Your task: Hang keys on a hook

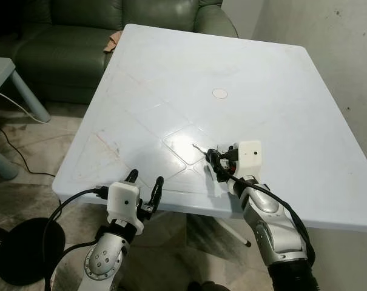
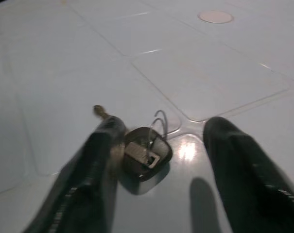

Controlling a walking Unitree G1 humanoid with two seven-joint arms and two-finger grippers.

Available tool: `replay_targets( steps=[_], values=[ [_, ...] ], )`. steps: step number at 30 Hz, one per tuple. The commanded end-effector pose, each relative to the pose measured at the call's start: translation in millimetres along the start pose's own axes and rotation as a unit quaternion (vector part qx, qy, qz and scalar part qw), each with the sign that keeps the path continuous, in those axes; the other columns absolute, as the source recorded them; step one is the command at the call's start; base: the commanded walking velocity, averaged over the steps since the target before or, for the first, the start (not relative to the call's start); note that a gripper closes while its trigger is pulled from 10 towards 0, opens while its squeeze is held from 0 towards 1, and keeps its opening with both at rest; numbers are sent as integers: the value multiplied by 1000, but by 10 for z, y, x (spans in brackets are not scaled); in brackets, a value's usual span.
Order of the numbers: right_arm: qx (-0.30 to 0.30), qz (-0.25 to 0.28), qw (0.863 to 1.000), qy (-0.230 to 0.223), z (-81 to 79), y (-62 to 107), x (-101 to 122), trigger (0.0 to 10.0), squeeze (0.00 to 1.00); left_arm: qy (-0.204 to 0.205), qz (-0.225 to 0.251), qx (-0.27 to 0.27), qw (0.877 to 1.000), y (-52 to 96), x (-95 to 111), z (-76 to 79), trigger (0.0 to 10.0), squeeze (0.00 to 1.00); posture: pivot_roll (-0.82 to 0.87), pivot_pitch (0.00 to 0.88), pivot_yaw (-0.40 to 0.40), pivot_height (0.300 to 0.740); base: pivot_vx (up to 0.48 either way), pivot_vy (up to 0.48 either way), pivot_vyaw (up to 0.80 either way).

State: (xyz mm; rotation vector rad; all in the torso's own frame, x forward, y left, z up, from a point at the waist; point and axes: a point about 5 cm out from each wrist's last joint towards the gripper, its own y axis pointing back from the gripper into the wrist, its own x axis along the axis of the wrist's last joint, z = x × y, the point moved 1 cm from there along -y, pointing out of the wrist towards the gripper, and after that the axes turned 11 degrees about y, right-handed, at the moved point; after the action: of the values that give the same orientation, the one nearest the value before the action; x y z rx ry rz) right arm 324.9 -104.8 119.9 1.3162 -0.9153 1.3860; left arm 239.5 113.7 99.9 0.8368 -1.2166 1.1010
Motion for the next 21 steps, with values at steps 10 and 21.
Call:
replay_targets(
  steps=[10, 21],
  values=[
    [-11, -6, 1000, -6, -46, -33, -21, 1529, 0, 4, -8, 1, 1000, 8, -32, -2, 10000, 0, -45, 164, -69, 740, 0, 0, 0],
    [-13, -14, 1000, 2, -27, -34, -59, 10000, 0, 4, -4, -19, 1000, -59, -11, 81, 10000, 0, -52, 163, -67, 740, 0, 0, 0]
  ],
)
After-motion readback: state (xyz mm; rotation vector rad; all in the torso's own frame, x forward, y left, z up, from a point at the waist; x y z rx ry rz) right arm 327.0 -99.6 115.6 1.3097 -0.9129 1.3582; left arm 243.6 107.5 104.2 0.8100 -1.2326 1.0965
